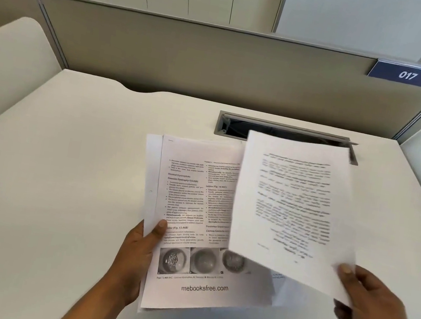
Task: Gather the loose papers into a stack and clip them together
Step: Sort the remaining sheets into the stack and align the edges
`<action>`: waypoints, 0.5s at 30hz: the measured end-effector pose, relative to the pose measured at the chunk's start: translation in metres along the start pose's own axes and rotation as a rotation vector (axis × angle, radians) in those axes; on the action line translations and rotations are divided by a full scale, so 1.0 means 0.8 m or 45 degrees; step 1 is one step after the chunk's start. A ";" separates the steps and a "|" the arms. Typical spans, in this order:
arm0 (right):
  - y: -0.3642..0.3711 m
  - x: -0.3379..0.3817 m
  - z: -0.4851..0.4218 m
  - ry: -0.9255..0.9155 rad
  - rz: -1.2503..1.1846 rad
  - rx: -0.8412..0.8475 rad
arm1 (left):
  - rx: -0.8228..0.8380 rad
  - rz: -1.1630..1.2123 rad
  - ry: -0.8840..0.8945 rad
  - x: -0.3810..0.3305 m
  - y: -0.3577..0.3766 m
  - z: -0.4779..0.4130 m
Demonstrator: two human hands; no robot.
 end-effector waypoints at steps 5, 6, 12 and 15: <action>0.048 -0.003 0.016 -0.078 0.120 0.113 | 0.027 -0.028 0.015 -0.001 0.021 0.006; 0.054 -0.002 0.017 -0.097 0.136 0.127 | 0.038 -0.039 0.024 -0.003 0.026 0.008; 0.078 0.005 0.009 -0.047 0.219 0.303 | 0.076 -0.069 0.008 -0.005 0.048 0.018; 0.089 0.023 0.002 -0.080 0.254 0.405 | 0.084 -0.044 -0.016 -0.002 0.052 0.020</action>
Point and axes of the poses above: each hand's wrist, its own z-axis away from the middle knuckle, its own y-axis out of the palm, x = y × z, the point moved 8 cm from there along -z, towards the middle knuckle, and after that the axes turned 7 degrees about x, right-handed, at the moved point
